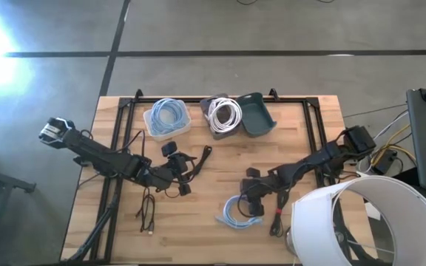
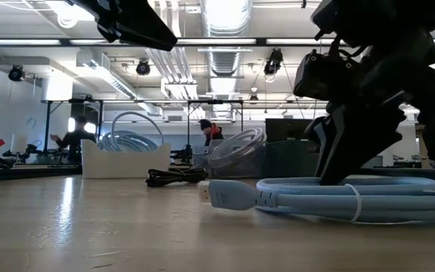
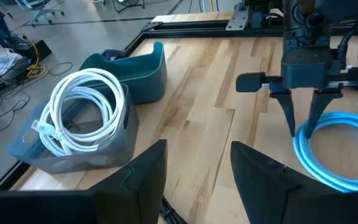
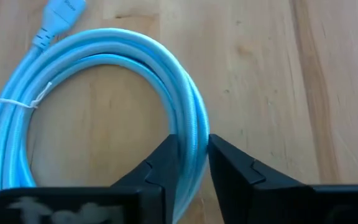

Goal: Pick & Place USB Port
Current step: Put the blue USB cable into the white bin

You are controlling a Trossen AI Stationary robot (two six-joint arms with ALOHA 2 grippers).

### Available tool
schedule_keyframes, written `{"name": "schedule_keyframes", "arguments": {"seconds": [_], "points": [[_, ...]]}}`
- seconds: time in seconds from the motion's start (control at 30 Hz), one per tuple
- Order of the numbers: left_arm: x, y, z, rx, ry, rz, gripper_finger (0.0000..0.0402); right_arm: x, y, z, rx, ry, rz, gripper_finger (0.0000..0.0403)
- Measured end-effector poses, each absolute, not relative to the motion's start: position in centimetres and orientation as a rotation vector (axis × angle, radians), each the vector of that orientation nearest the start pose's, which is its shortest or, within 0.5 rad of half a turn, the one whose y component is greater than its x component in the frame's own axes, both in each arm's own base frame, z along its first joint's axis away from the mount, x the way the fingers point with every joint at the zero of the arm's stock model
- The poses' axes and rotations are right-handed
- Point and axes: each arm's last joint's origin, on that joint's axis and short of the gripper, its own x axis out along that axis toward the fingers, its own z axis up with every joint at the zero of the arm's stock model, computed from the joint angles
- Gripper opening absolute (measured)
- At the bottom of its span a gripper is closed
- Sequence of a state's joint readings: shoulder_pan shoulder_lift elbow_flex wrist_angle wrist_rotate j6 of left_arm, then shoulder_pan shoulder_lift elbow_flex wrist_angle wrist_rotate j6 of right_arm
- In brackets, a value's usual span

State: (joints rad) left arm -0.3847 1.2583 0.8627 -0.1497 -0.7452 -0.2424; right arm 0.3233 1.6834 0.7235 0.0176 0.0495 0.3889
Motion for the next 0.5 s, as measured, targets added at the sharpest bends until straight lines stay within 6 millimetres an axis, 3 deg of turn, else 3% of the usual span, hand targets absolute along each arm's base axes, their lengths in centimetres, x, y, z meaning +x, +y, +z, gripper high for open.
{"name": "schedule_keyframes", "arguments": {"seconds": [0.2,0.37,0.5], "points": [[25.3,-8.1,27.0,0.052,0.407,0.403,0.0181,28.7,9.5,11.4,0.159,0.948,0.087,0.0019],[25.4,-8.2,27.2,0.038,0.388,0.398,0.0181,29.3,9.5,11.7,0.11,0.874,0.091,0.0016],[25.4,-8.3,27.1,0.023,0.403,0.34,0.0181,30.2,9.3,12.9,-0.025,0.79,-0.026,0.0015]]}}
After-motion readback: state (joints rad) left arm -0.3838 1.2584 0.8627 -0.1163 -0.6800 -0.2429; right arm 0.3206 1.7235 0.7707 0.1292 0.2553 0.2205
